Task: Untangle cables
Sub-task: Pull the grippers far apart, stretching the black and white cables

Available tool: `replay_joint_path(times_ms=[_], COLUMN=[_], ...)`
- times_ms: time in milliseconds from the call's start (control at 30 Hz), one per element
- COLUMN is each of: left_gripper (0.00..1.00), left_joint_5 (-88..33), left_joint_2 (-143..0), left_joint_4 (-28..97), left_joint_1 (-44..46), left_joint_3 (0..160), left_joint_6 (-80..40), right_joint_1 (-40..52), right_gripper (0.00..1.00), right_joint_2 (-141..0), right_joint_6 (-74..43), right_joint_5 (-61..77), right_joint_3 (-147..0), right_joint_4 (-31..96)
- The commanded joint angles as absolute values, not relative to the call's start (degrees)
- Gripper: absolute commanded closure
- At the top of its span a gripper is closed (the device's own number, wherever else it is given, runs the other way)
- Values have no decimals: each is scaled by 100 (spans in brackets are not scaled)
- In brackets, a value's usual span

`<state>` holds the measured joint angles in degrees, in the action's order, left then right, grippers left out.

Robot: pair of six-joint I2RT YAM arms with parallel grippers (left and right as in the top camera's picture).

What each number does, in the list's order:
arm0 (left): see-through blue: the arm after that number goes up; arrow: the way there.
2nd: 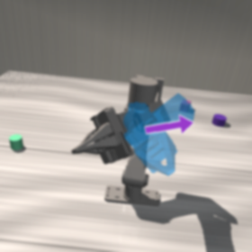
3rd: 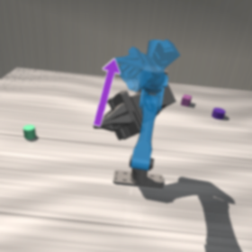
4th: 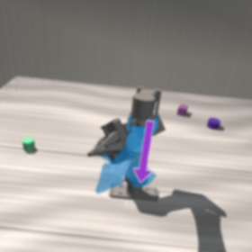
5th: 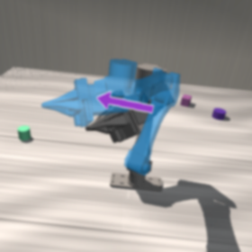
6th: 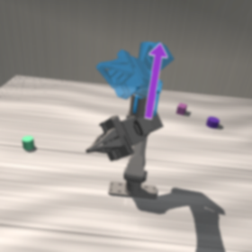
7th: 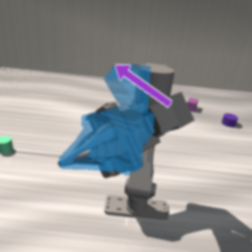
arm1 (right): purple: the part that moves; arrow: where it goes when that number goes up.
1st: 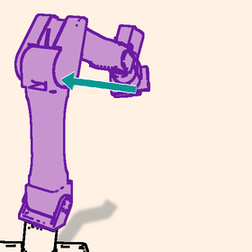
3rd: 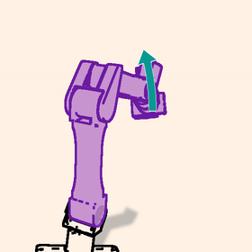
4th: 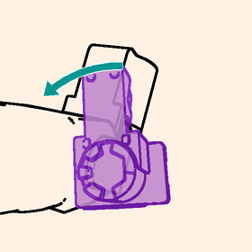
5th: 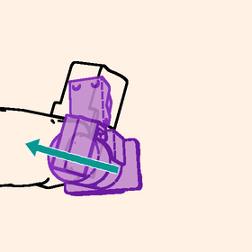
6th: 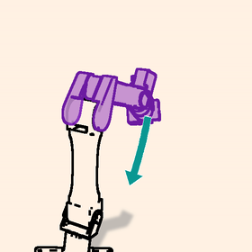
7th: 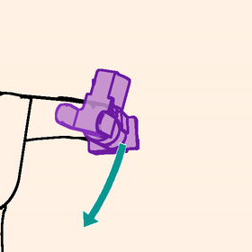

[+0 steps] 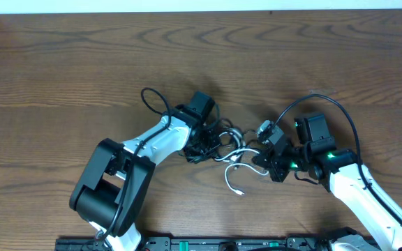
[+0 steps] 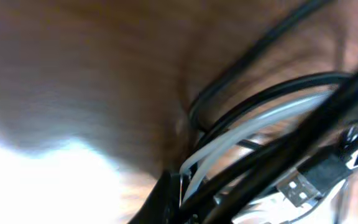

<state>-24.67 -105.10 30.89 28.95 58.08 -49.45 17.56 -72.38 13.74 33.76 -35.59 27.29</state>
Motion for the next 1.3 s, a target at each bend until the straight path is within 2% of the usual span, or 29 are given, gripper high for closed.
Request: replay_joint_path(times_ms=[0, 133, 200, 533, 1000, 1267], left_gripper=[93, 92, 93, 93, 93, 93], left_joint_5=[-1481, -1343, -1345, -1452, -1452, -1452], left_joint_2=[-10545, -10495, -10431, -9441, -7404, -6805], left_joint_4=[3627, 4023, 4136, 4305, 4305, 4305], left_joint_1=[2495, 1918, 1594, 62, -1181, -1905], left_joint_3=[5830, 5830, 5830, 5830, 5830, 5830], left_joint_6=[-4429, -3988, -3826, -3527, -3323, -3323], right_joint_1=[1730, 1573, 1463, 803, 355, 198], right_gripper=[99, 99, 99, 99, 99, 99], right_joint_2=[-7240, -7240, -7240, -7240, -7240, -7240], right_joint_6=[714, -379, -703, -1153, -1535, -1675], right_joint_5=[1212, -561, -910, -952, -956, -1015], right_joint_3=[-3577, -3577, -3577, -3577, -3577, -3577], right_joint_4=[2864, 3100, 3210, 3441, 3496, 3607])
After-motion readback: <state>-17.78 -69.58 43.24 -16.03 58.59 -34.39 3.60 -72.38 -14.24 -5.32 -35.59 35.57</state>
